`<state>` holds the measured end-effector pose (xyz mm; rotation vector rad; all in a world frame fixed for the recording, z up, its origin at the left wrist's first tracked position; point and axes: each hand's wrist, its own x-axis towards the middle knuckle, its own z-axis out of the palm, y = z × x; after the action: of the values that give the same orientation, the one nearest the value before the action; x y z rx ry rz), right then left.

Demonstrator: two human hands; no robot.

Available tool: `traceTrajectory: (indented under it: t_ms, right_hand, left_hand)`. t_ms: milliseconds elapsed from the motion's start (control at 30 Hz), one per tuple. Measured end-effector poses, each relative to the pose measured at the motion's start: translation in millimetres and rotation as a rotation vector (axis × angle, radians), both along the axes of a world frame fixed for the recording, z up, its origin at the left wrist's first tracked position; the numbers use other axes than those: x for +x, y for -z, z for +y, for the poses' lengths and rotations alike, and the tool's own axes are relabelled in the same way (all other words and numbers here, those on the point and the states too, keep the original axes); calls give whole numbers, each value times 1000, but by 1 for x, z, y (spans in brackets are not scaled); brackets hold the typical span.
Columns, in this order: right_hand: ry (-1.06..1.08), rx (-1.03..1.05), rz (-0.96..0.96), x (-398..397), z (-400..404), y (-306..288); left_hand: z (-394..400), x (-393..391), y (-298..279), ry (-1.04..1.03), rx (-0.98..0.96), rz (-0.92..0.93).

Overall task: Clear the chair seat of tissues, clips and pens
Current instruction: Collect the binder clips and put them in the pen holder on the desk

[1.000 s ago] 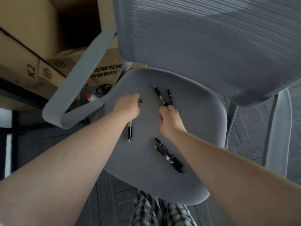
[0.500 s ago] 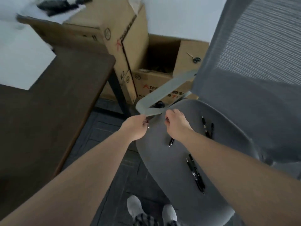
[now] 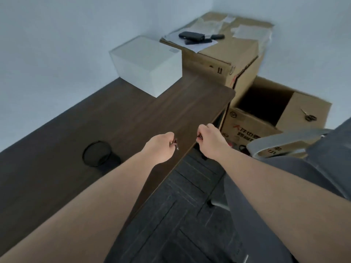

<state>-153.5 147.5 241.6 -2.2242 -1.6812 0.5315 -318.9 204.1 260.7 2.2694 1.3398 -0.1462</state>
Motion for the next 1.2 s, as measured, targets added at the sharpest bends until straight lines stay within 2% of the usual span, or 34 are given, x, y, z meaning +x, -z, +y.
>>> traceTrajectory:
  t_ms: [233, 400, 500, 667, 833, 1067, 1200]
  right_hand:
    - [-190, 54, 33, -150, 65, -29]
    - [-317, 24, 29, -226, 102, -33]
    - [-382, -29, 20, -249, 119, -25]
    - [-487, -126, -13, -268, 140, -9]
    - [-581, -233, -55, -274, 147, -3]
    - [-607, -308, -56, -277, 158, -9]
    - [-626, -351, -67, -276, 157, -12]
  left_hand:
    - [42, -156, -18, -240, 78, 57]
    - [59, -223, -9, -338, 13, 133]
    - [66, -231, -2, -390, -68, 152]
    - [79, -228, 4, -462, -68, 101]
    - [90, -223, 7, -486, -153, 135]
    - [101, -215, 10, -517, -174, 191]
    - [102, -213, 7, -557, -170, 150]
